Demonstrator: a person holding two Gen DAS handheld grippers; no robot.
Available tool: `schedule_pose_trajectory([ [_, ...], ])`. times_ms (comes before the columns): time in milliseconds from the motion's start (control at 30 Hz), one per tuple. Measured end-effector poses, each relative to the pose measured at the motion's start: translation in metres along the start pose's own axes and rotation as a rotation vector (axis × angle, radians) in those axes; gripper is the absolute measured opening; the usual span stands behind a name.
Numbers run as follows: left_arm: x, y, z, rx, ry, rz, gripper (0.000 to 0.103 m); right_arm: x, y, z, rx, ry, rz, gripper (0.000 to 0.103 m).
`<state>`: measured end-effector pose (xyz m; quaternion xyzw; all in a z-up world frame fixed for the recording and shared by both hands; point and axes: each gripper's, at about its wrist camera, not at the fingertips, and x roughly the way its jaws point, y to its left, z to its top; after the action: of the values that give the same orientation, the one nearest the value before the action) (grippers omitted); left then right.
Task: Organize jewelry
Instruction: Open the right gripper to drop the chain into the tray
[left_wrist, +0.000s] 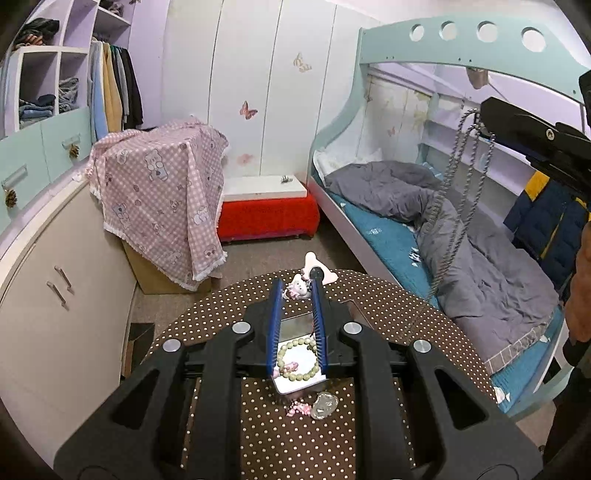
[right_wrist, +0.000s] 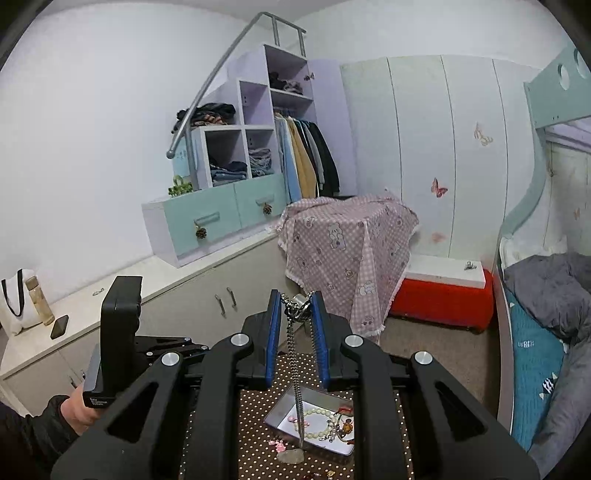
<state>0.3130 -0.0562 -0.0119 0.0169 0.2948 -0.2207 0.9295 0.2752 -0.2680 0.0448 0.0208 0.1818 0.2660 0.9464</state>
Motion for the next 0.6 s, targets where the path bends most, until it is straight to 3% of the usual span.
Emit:
schedule_pose_trajectory([
  [300,0.042,-0.001,-0.008,-0.01,0.093,-0.007,0.017,0.042,-0.019,-0.026,0.073,0.112,-0.009,0.015],
  [333,0.053,0.001,-0.011,-0.007,0.132,-0.005,0.028,0.049,-0.025,-0.034,0.096,0.136,-0.016,0.017],
  [367,0.059,0.002,-0.012,-0.008,0.154,0.005,0.044,0.056,-0.029,-0.038,0.116,0.157,-0.025,0.022],
  [400,0.061,0.005,-0.014,-0.019,0.157,0.019,0.079,0.062,-0.036,-0.045,0.143,0.182,-0.045,0.032],
  [433,0.06,0.01,-0.016,-0.047,0.13,0.04,0.088,0.065,-0.04,-0.048,0.159,0.191,-0.063,0.055],
  [467,0.057,0.014,-0.018,-0.067,0.107,0.049,0.088,0.065,-0.044,-0.054,0.179,0.187,-0.085,0.074],
  [567,0.05,0.024,-0.022,-0.095,0.088,0.082,0.09,0.06,-0.05,-0.063,0.215,0.166,-0.127,0.095],
  [600,0.046,0.027,-0.023,-0.103,0.074,0.102,0.092,0.058,-0.051,-0.064,0.222,0.159,-0.14,0.095],
])
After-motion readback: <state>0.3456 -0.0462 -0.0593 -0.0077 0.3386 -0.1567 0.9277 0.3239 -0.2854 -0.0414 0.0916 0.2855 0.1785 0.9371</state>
